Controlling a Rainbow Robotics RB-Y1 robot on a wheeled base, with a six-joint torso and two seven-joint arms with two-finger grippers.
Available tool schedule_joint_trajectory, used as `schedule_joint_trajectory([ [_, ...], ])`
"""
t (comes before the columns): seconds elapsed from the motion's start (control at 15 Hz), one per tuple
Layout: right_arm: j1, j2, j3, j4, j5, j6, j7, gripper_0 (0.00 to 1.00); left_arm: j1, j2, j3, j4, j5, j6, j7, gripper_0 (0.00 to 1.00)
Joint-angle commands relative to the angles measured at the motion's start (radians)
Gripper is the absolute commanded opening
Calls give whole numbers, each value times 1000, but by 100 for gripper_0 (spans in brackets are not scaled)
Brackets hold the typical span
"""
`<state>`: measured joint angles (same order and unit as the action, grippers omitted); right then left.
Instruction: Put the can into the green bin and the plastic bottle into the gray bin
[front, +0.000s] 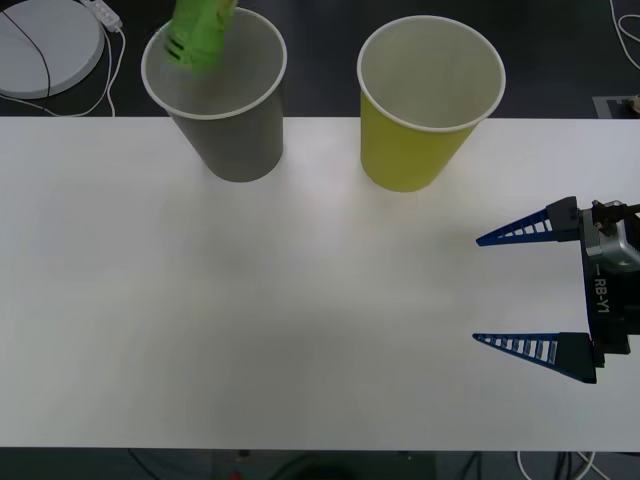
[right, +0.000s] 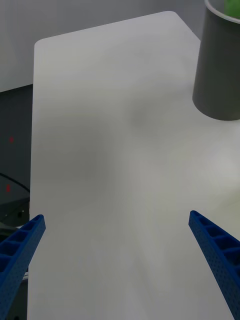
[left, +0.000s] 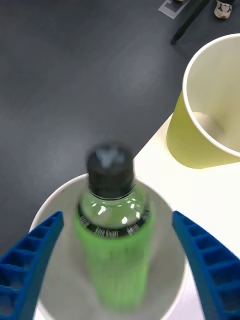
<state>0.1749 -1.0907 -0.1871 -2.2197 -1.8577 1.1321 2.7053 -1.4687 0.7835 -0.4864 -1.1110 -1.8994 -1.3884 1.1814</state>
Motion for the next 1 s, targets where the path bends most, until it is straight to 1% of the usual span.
schedule_joint_trajectory([
  [0.07,0,0,0,0,0,0,0,100,-1,-1,0,0,2,0,-2,100],
  [0.67,0,0,0,0,0,0,0,100,2,0,0,-1,3,-1,0,100],
  [0.87,0,0,0,0,0,0,0,100,2,14,0,-3,16,-17,-6,100],
  [1.0,0,0,0,0,0,0,0,100,44,42,0,-63,25,-3,0,100],
])
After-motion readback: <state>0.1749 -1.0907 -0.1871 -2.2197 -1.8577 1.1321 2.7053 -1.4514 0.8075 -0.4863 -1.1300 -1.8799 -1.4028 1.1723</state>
